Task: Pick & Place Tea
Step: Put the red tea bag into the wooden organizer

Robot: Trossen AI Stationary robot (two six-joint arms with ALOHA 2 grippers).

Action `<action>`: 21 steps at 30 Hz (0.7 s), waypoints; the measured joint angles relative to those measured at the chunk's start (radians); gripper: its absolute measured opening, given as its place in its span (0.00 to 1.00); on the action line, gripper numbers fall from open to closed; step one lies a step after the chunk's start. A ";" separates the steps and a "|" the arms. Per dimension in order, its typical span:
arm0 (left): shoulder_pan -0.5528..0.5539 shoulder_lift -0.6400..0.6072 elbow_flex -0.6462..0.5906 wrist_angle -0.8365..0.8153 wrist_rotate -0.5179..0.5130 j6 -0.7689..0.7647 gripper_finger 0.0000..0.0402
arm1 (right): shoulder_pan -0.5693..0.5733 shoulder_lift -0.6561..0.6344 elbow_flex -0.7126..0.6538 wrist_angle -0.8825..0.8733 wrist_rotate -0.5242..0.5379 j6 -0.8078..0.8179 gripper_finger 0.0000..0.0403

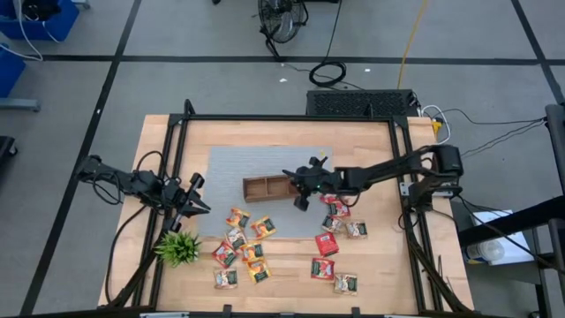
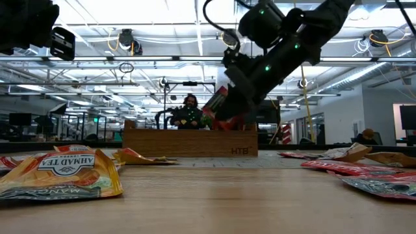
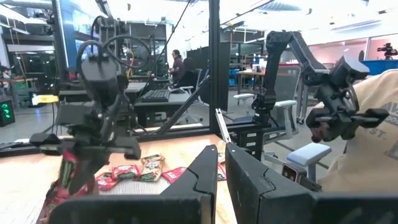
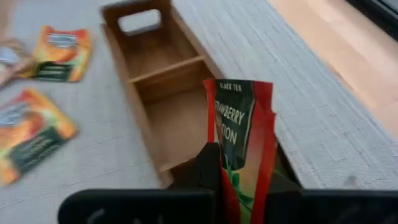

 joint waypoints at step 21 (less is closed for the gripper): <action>0.000 0.000 0.000 0.000 0.000 0.000 0.09 | -0.006 0.025 0.001 0.047 0.002 -0.080 0.27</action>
